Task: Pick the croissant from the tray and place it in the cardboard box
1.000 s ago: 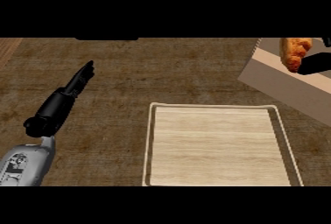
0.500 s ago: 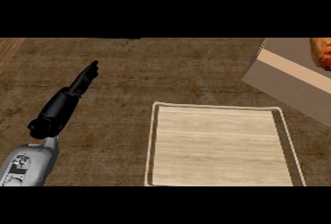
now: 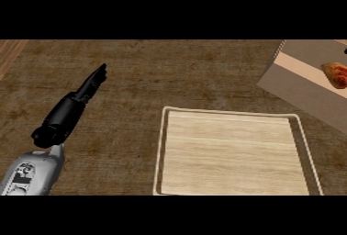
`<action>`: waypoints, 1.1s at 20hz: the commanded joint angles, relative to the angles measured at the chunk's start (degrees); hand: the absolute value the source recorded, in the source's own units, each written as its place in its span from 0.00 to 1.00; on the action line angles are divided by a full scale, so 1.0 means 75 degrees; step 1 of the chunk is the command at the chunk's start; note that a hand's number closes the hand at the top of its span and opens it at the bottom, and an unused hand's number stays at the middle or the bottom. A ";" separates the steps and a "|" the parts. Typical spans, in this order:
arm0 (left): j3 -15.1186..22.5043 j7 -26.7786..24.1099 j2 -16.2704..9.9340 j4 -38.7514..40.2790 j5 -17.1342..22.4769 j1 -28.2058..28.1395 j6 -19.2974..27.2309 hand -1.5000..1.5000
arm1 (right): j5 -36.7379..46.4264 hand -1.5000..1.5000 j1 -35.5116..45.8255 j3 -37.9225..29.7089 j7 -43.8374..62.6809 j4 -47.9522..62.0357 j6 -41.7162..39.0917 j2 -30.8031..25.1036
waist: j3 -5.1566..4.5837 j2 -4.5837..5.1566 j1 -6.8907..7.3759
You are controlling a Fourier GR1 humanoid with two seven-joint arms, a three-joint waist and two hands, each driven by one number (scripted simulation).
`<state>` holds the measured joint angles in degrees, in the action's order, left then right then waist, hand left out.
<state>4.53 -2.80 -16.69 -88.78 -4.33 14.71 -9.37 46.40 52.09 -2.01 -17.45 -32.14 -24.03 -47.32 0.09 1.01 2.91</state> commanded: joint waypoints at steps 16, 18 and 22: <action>-0.0211 -0.0024 -0.0051 0.0143 0.0033 0.0136 -0.0118 0.50 | -0.3940 0.00 0.1369 -0.4099 -0.0948 0.3295 -0.1061 -0.0013 | 0.0015 0.0021 -0.0073; -0.0021 -0.0145 0.0082 -0.0052 -0.0102 -0.0182 -0.0032 0.50 | -0.4138 0.00 0.1414 -0.4353 -0.0574 0.3487 -0.0979 -0.0466 | 0.0018 0.0030 0.0030; -0.0080 -0.0278 0.0033 0.0048 -0.0069 -0.0144 -0.0134 0.50 | -0.4402 0.00 0.0881 -0.4650 -0.0812 0.3536 -0.0706 -0.0738 | 0.0038 0.0123 0.0099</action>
